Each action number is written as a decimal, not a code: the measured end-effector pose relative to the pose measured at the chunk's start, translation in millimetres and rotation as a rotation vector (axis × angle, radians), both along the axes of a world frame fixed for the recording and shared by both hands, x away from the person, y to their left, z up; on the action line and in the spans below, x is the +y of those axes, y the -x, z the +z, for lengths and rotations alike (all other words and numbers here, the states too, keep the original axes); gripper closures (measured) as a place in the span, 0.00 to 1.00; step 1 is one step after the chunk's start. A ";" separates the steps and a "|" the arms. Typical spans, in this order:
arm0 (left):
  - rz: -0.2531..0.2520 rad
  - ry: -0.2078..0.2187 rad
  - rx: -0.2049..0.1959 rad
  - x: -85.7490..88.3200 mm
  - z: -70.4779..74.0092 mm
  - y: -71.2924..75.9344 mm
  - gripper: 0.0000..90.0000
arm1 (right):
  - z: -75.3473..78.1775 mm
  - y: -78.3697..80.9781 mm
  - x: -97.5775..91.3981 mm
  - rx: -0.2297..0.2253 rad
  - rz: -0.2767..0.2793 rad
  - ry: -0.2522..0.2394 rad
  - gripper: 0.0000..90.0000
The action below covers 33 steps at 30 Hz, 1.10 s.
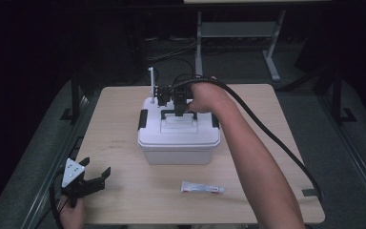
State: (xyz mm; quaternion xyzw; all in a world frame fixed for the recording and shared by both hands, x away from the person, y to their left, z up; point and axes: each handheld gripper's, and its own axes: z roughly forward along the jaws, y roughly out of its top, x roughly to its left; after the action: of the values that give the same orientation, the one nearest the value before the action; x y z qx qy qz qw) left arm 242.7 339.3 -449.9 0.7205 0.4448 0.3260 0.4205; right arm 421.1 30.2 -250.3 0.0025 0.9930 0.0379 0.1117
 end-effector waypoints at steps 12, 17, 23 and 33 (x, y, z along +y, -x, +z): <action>0.001 -0.001 0.000 0.7 0.0 0.1 0.15 | 11.1 5.0 -10.3 0.001 0.003 -0.008 0.93; 0.000 -0.002 -0.001 0.2 -0.1 0.0 0.15 | 16.7 8.2 -16.4 -0.004 -0.001 -0.005 0.93; -0.001 -0.002 -0.002 -0.1 -0.1 0.1 0.15 | 21.8 11.3 -26.6 -0.006 -0.012 -0.003 0.93; -0.004 -0.011 -0.002 -0.8 -0.1 0.1 0.15 | 31.8 15.5 -50.9 -0.018 -0.033 -0.007 0.93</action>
State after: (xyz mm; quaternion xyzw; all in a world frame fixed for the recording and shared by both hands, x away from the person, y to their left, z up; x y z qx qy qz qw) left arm 242.7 338.5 -450.0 0.7233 0.4412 0.3282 0.4177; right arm 405.6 -20.6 -218.5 0.0189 0.9917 0.0397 0.1211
